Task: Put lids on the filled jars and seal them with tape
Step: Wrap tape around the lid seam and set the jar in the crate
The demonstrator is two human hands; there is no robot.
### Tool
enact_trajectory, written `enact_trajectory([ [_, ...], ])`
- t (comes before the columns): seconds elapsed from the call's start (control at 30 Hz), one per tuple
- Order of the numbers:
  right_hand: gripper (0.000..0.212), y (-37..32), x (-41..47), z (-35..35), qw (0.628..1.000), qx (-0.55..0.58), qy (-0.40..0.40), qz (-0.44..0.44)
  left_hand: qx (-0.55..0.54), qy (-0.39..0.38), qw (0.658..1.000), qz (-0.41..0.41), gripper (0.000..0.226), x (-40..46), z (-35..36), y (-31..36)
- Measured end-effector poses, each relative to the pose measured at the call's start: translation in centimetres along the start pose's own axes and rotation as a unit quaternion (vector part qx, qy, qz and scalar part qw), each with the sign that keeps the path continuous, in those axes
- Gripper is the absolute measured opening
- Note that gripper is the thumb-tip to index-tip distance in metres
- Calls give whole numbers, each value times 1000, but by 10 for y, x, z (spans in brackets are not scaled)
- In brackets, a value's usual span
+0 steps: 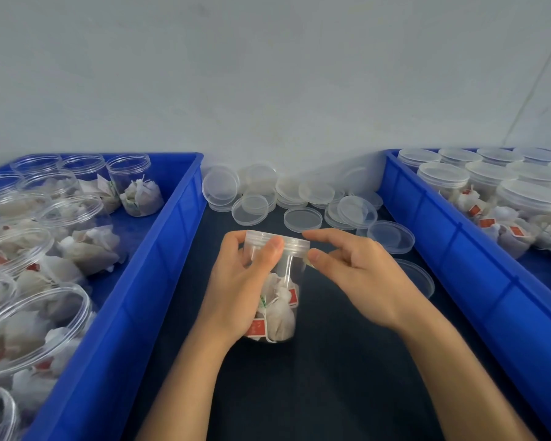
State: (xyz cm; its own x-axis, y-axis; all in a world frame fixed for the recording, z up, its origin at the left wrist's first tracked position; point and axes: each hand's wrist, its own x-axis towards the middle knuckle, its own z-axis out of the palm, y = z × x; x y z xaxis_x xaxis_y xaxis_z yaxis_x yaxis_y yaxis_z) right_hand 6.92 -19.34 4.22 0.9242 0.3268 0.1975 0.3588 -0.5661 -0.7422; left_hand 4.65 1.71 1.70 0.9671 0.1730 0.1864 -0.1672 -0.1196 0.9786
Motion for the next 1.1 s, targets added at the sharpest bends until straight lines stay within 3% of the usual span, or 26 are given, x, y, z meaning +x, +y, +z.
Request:
enact_trajectory([
  [0.17, 41, 0, 2, 2, 1000, -26, -10, 5, -9, -29, 1000, -5, 49, 1, -2, 1],
  [0.47, 26, -8, -3, -1, 996, 52, -78, -2, -34, -78, 996, -17, 76, -2, -2, 0],
  [0.7, 29, -12, -2, 4, 999, 25, -20, 22, 51, 40, 996, 61, 50, -3, 7, -1],
  [0.9, 41, -18, -2, 10, 999, 4, -34, -11, 62, 18, 996, 64, 67, -5, 15, -5],
  [1.0, 32, -17, -4, 9, 997, 60, -52, -18, 33, 38, 997, 63, 55, -5, 12, -2],
  [1.1, 33, -17, -4, 9, 999, 37, -38, -11, 28, 39, 997, 57, 49, -4, 7, -1],
])
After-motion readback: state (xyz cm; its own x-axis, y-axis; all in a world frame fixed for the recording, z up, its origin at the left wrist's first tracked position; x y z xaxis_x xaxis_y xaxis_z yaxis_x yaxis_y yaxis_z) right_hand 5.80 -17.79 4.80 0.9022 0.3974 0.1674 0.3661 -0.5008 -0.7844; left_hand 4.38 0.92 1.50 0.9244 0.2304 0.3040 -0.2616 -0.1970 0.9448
